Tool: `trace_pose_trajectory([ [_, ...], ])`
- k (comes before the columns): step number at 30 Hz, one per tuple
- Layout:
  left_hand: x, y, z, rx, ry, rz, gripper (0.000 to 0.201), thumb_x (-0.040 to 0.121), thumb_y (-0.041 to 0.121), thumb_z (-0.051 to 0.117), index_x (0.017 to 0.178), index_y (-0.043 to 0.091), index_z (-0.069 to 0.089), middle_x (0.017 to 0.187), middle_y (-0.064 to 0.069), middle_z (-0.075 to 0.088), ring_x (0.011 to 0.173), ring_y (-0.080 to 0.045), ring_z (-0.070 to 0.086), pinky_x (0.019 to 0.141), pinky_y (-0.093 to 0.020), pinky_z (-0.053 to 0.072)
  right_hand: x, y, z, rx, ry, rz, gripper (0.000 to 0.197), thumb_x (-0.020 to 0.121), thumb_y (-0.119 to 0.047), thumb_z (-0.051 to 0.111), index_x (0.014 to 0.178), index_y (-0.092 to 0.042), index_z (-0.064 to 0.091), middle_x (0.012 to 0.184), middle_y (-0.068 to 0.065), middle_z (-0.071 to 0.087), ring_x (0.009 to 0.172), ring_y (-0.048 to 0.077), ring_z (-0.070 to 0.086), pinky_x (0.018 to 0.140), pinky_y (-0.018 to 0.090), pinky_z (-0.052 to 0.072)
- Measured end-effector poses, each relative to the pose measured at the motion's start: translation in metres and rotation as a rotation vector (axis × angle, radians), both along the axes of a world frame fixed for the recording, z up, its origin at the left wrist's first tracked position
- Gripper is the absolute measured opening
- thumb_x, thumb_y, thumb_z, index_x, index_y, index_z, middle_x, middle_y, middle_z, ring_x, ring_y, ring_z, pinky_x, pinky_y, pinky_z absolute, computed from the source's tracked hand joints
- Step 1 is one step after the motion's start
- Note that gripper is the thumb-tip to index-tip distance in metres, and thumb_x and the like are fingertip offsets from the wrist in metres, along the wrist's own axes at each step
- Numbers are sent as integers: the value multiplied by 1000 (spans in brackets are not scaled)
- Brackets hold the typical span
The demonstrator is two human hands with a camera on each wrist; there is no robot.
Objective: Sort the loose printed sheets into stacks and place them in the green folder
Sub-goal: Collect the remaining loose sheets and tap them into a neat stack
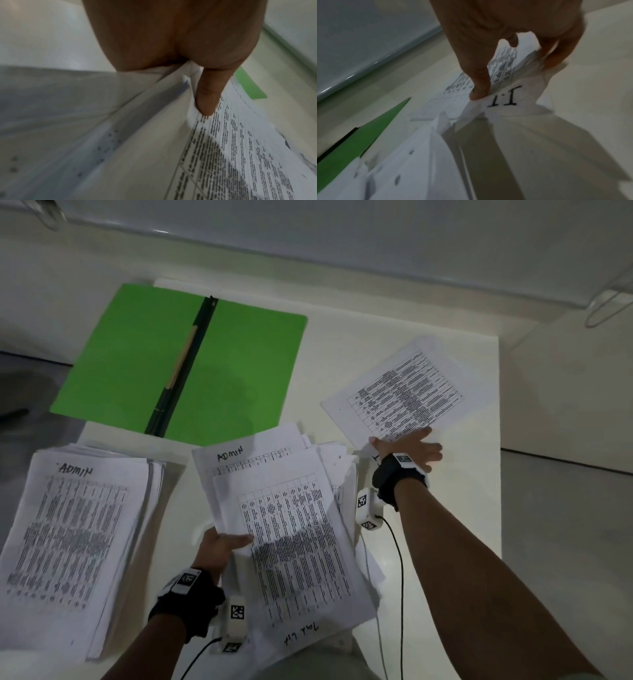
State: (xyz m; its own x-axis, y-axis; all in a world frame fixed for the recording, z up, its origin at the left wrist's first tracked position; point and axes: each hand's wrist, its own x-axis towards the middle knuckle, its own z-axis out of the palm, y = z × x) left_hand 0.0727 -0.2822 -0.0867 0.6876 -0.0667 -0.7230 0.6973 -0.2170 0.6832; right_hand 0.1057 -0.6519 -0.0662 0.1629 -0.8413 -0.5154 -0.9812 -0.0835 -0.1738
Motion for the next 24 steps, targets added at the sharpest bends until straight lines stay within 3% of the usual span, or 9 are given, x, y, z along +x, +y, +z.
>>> trace_pose_trajectory([
  [2, -1, 1, 1, 2, -3, 13, 13, 60, -7, 79, 67, 4, 74, 64, -6, 73, 67, -20, 71, 85, -34, 47, 3, -6, 3, 32, -71, -63, 132, 66, -44, 84, 152, -20, -12, 149, 24, 15, 126, 42, 37, 97, 48, 43],
  [5, -1, 4, 3, -1, 32, -5, 17, 50, 7, 82, 66, 8, 77, 76, -12, 75, 80, -29, 70, 88, -40, 51, -10, -23, 6, 61, -145, -165, 124, 76, -28, 80, 151, -16, -18, 154, 21, 15, 131, 41, 41, 104, 48, 40],
  [7, 0, 6, 4, 10, 71, -32, 30, 44, 14, 85, 73, 6, 77, 85, -17, 75, 83, -33, 70, 89, -47, 52, -30, -34, 9, 107, -156, -145, 113, 81, -25, 75, 153, -11, -11, 156, 22, 20, 140, 40, 31, 112, 50, 30],
  [9, 1, 7, 5, 18, 102, -34, 44, 41, 18, 88, 80, 3, 75, 93, -22, 73, 85, -35, 69, 90, -52, 52, -57, -40, 14, 169, -121, -114, 96, 82, -25, 75, 152, -4, 13, 151, 20, 36, 137, 34, 40, 110, 42, 34],
  [12, 1, 11, 0, 38, 108, -69, 49, 38, 22, 89, 81, 3, 75, 94, -18, 73, 94, -37, 67, 94, -54, 49, -91, -38, 35, 276, -291, -112, 50, 82, -18, 68, 129, -3, 56, 130, 17, 59, 115, 31, 60, 93, 36, 48],
  [15, -6, 17, 0, 73, 78, -112, 58, 38, 25, 89, 89, 2, 74, 95, -15, 73, 93, -35, 68, 92, -52, 52, -129, -16, 55, 487, -608, -319, 34, 85, 1, 58, 118, 5, 59, 113, 21, 61, 90, 30, 58, 72, 36, 51],
  [17, -16, 23, 3, 83, 63, -147, 57, 46, 22, 87, 96, -1, 71, 96, -14, 73, 92, -33, 68, 92, -51, 52, -161, 7, 64, 669, -805, -480, 13, 85, 9, 51, 95, 3, 57, 91, 19, 57, 71, 30, 60, 56, 31, 53],
  [21, -40, 38, 10, 160, 31, -190, 46, 61, 17, 87, 100, 1, 69, 102, -16, 71, 98, -34, 66, 96, -48, 49, -218, 49, 73, 675, -1102, -652, 52, 81, 15, 56, 127, -7, 47, 112, 16, 57, 96, 32, 63, 83, 43, 55],
  [24, -51, 51, 13, 180, 2, -117, 33, 66, 7, 82, 96, 0, 69, 100, -17, 69, 102, -36, 64, 95, -42, 48, -244, 81, 89, 499, -1245, -645, 48, 81, 17, 59, 122, -8, 50, 119, 14, 62, 98, 26, 64, 83, 36, 57],
])
